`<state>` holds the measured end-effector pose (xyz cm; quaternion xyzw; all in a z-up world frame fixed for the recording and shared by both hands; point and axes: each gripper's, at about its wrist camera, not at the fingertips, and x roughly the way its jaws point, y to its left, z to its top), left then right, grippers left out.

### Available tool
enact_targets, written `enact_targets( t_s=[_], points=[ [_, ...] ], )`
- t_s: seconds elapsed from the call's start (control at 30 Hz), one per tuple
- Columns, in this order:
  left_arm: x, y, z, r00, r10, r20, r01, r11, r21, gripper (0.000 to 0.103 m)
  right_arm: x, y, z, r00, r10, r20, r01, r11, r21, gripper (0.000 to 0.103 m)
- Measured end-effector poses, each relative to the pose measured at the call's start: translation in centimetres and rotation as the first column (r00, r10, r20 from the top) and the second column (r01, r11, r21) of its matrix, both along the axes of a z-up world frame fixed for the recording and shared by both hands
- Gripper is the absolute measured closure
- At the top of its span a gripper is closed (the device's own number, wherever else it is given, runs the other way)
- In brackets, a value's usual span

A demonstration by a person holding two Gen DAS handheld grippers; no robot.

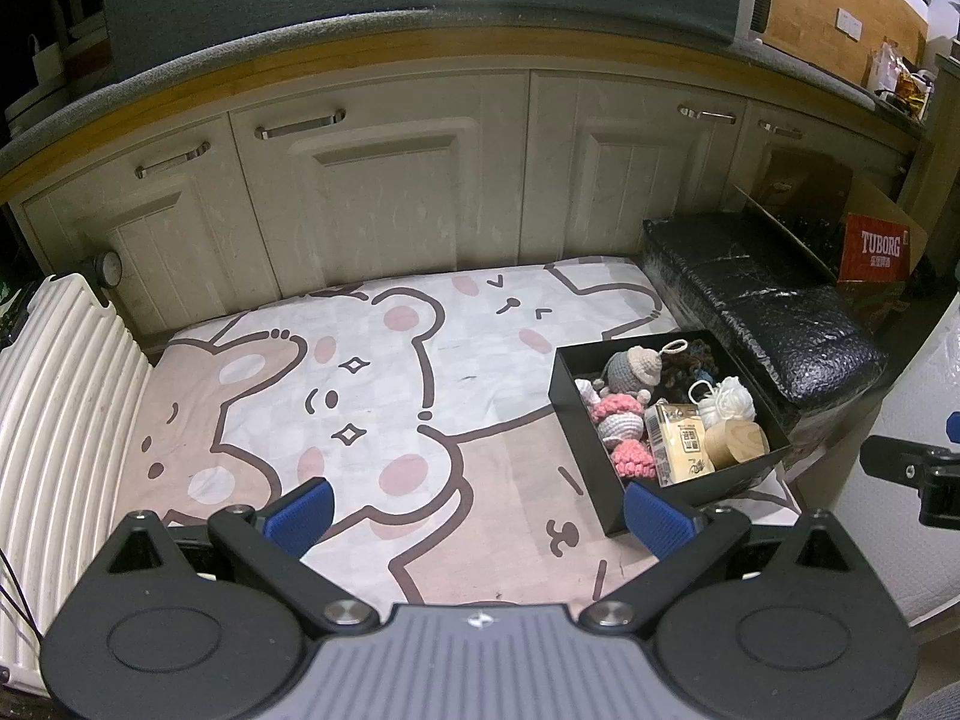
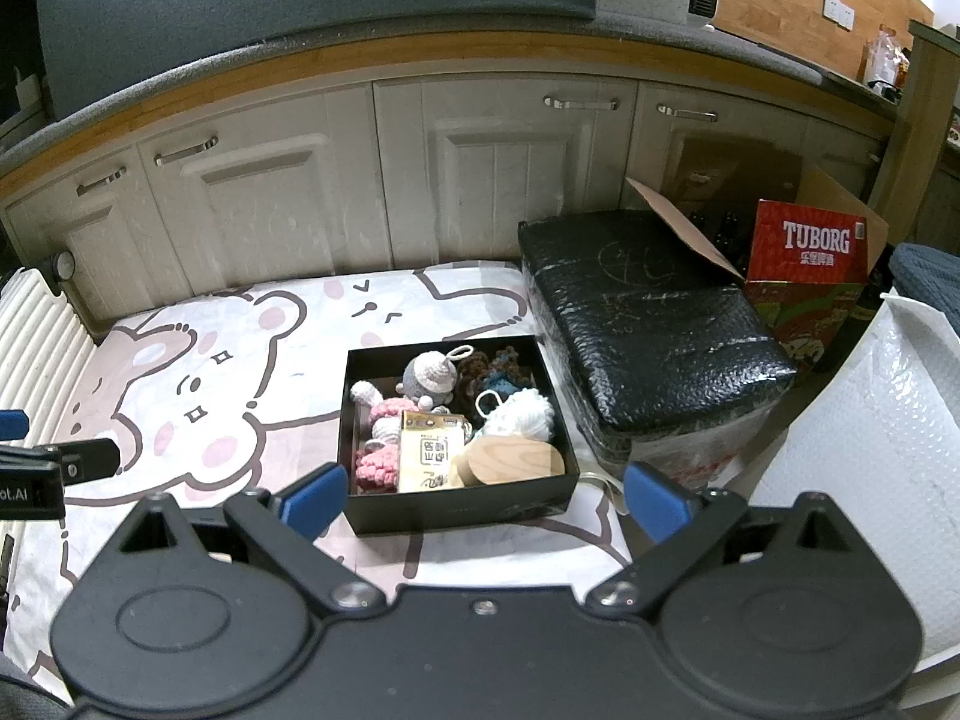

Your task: Organize objects

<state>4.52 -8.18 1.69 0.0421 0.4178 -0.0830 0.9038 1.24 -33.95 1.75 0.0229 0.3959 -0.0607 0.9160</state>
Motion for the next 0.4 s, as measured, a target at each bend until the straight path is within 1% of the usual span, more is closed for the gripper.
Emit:
enact_targets(
  t_s=[0.4],
  points=[
    [-0.12,0.1,-0.07,1.0,-0.005,-0.001,0.005,1.0,0.001,0.001,-0.05,0.2,-0.13,1.0,-0.001,-0.001,0.001,1.0,0.002,0.003]
  ],
)
